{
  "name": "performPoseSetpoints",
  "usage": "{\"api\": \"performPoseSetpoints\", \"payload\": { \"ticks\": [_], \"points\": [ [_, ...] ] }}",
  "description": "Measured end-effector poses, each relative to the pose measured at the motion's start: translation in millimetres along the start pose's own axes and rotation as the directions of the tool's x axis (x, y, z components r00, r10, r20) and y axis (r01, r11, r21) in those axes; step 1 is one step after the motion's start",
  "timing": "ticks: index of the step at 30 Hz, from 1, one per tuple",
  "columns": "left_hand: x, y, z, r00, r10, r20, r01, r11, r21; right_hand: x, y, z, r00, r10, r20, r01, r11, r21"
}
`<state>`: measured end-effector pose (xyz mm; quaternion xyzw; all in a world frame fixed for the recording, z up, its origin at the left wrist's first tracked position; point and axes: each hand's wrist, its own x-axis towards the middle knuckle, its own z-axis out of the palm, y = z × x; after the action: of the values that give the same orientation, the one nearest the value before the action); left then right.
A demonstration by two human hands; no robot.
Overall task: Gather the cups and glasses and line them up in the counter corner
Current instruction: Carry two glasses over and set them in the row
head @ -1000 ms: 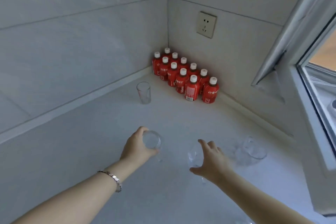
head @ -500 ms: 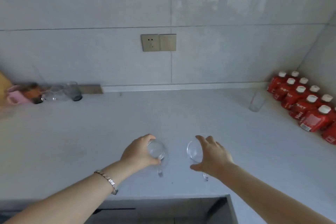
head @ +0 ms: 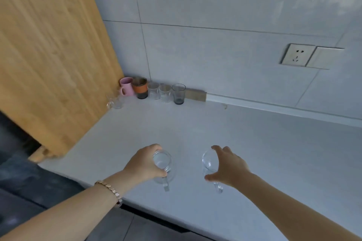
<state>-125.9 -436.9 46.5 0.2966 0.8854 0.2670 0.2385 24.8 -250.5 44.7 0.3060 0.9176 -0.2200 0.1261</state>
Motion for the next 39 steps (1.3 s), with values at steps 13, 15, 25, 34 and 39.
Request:
{"api": "performPoseSetpoints", "payload": {
  "ticks": [13,15,25,34,39],
  "points": [
    [167.2,-102.9,-114.8,0.994,-0.085,-0.068,0.092,0.991,0.102,180.6,-112.4,8.0,0.997,-0.081,0.001,0.081,0.996,0.035],
    [199.1,-116.1,-131.5,0.997,-0.04,-0.059,0.049,0.986,0.161,205.9,-126.2,8.2,0.996,-0.086,0.01,0.086,0.996,0.037],
    [345.0,-150.3,-190.7,0.993,0.118,0.021,-0.119,0.933,0.34,287.0,-191.1,30.1,0.993,0.113,-0.026,-0.109,0.987,0.117],
    [409.6,-186.6,-193.4,0.958,0.189,0.217,-0.246,0.928,0.279,352.7,-257.9,55.2,0.907,0.408,-0.106,-0.347,0.865,0.362],
    [421.9,-191.6,-197.0,0.923,0.222,0.315,-0.32,0.897,0.306,394.4,-284.9,59.5,0.869,0.482,-0.11,-0.406,0.823,0.397]
  ]
}}
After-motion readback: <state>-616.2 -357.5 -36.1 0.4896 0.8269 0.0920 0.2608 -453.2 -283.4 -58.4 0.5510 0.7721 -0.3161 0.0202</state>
